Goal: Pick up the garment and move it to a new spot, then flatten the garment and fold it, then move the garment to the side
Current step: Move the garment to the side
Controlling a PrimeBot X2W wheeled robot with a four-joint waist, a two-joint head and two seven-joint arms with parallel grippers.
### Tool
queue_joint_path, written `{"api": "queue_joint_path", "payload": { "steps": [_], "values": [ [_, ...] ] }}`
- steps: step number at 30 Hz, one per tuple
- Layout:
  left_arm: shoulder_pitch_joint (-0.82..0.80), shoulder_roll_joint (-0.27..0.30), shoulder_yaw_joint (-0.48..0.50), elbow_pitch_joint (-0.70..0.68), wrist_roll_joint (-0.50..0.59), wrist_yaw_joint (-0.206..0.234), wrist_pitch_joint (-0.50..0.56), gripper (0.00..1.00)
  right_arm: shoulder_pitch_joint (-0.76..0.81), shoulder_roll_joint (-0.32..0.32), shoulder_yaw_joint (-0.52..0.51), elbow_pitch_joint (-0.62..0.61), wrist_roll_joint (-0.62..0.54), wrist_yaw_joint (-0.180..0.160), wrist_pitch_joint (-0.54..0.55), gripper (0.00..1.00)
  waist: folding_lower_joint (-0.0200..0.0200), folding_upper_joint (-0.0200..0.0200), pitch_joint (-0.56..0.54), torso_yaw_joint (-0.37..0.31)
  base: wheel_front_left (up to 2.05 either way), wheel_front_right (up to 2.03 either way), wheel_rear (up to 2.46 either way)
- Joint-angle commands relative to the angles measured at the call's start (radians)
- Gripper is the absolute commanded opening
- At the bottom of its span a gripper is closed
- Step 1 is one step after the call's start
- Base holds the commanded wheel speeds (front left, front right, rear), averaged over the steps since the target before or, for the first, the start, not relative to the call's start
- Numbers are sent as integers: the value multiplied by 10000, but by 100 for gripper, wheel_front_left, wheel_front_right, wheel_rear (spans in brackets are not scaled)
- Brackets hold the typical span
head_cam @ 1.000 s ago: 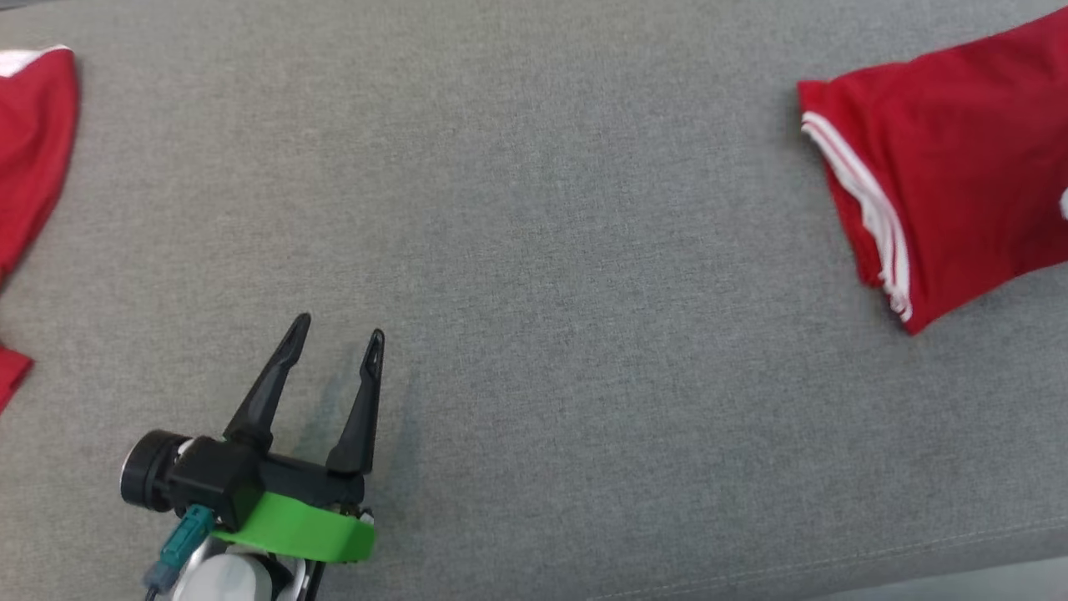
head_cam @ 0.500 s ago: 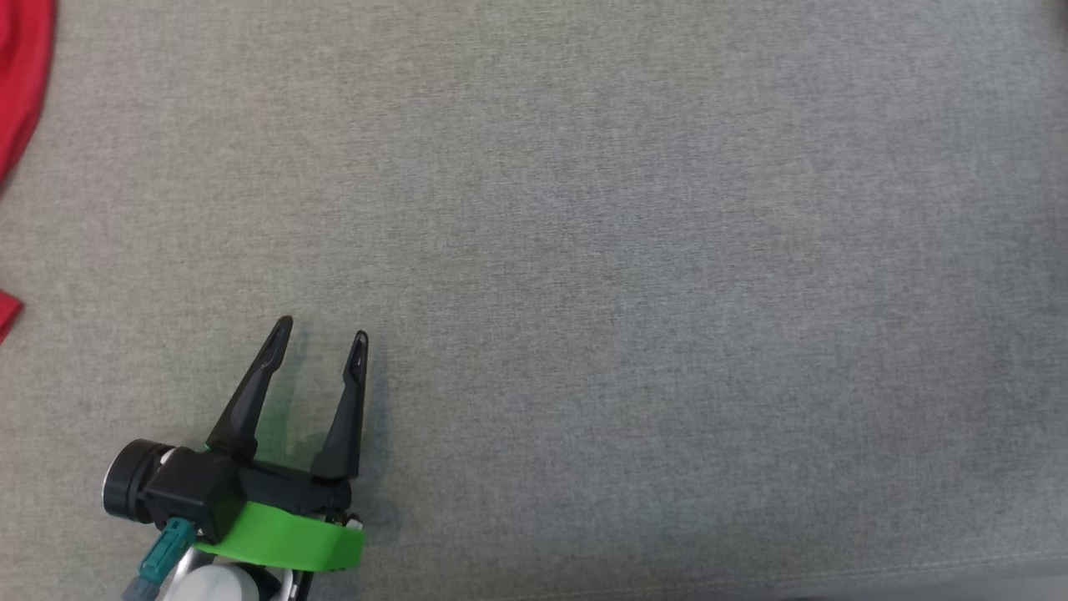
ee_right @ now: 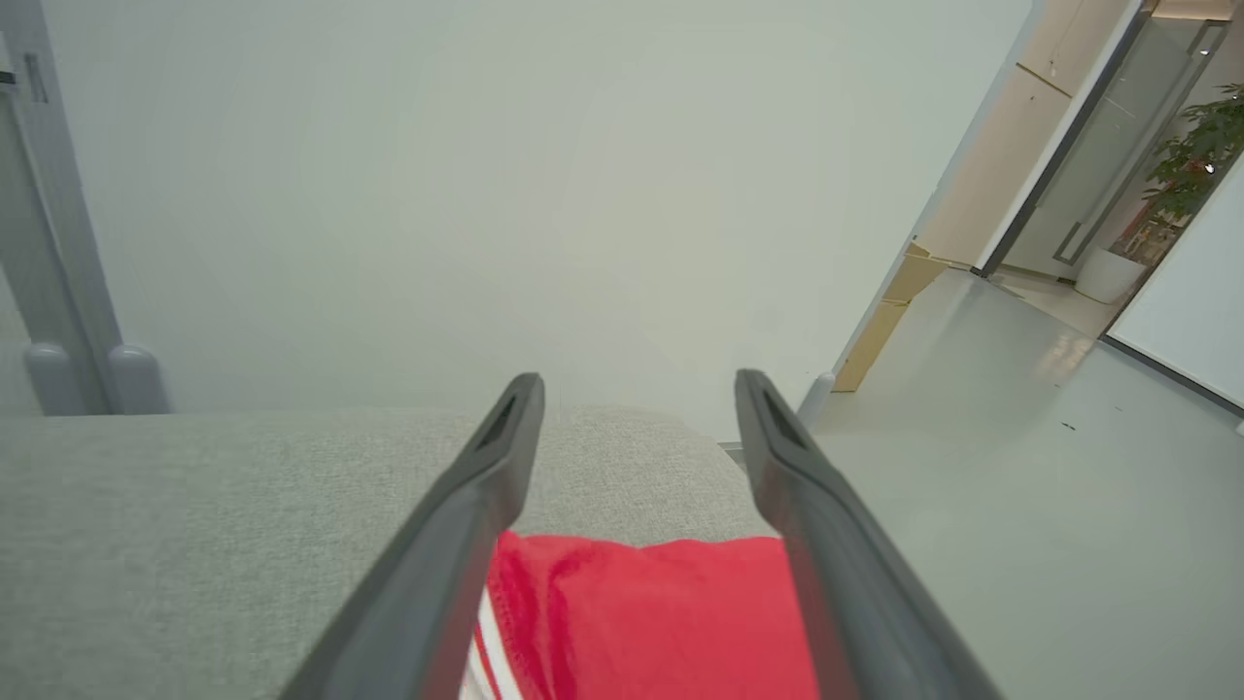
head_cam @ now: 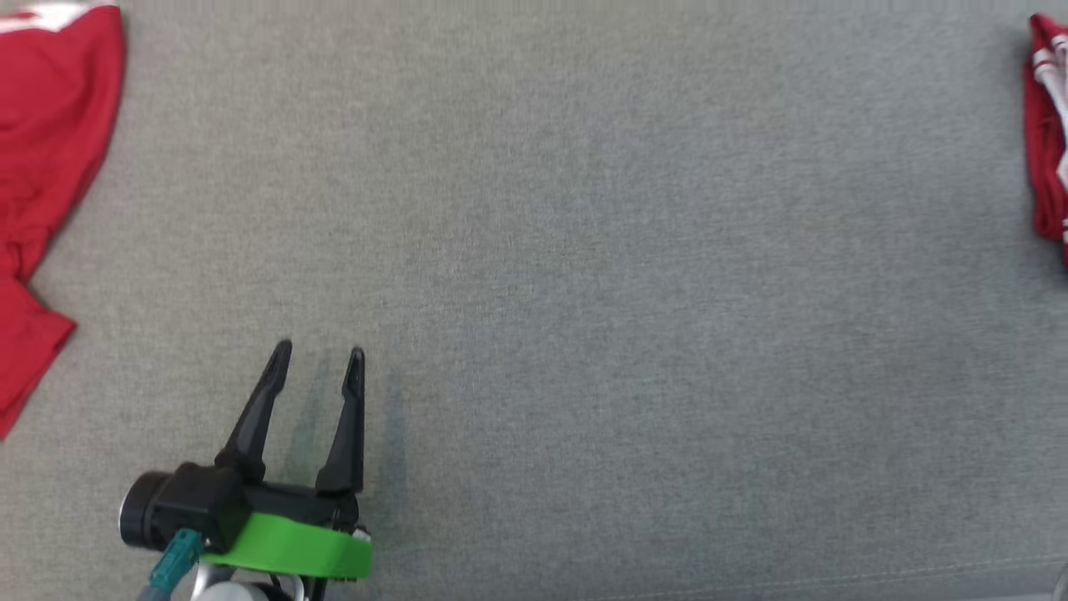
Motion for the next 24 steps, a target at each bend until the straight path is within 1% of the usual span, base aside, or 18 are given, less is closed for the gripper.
{"api": "queue_joint_path", "payload": {
  "steps": [1, 8, 10, 12, 14, 16, 18, 22, 24],
  "values": [
    [283, -45, 165, 77, 29, 16, -1, 100, 524, 155, 328, -217, 311, -14, -186, 100, -1, 0, -1136, -364, 0, 0, 0],
    [1166, -344, 705, 423, 119, 16, -1, 100, 3355, 740, 2137, -1519, 1632, -14, -621, 100, -1, 0, -2553, -641, 0, 0, 0],
    [1369, -416, 762, 532, 149, 16, -1, 100, 4271, 922, 2713, -1823, 2057, -14, -663, 100, -1, 0, -2908, -592, 0, 0, 0],
    [1551, -474, 846, 656, 177, 16, 0, 100, 5179, 956, 3257, -2135, 2239, -14, -701, 100, -1, 0, -3214, -514, 0, 0, 0],
    [1655, -528, 828, 758, 193, 16, -1, 100, 5985, 1073, 3427, -2414, 2579, -16, -725, 100, -1, 0, -3493, -399, 0, 0, 0],
    [1748, -555, 812, 890, 212, 16, -1, 100, 6701, 1203, 3721, -2768, 2734, -16, -714, 100, -1, 0, -3707, -289, 0, 0, 0],
    [1864, -555, 880, 1066, 233, 16, -1, 100, 7383, 1429, 3788, -3028, 2833, -14, -712, 100, -1, 0, -3923, -208, 0, 0, 0],
    [2022, -599, 1038, 1322, 326, 16, -1, 100, 8247, 1813, 4064, -3527, 2931, -16, -714, 100, -1, 0, -4200, -144, 0, 0, 0],
    [2113, -605, 1110, 1420, 354, 16, 0, 100, 8609, 1982, 4004, -3621, 2981, -16, -715, 100, -1, 0, -4308, -104, 0, 0, 0]
  ]
}}
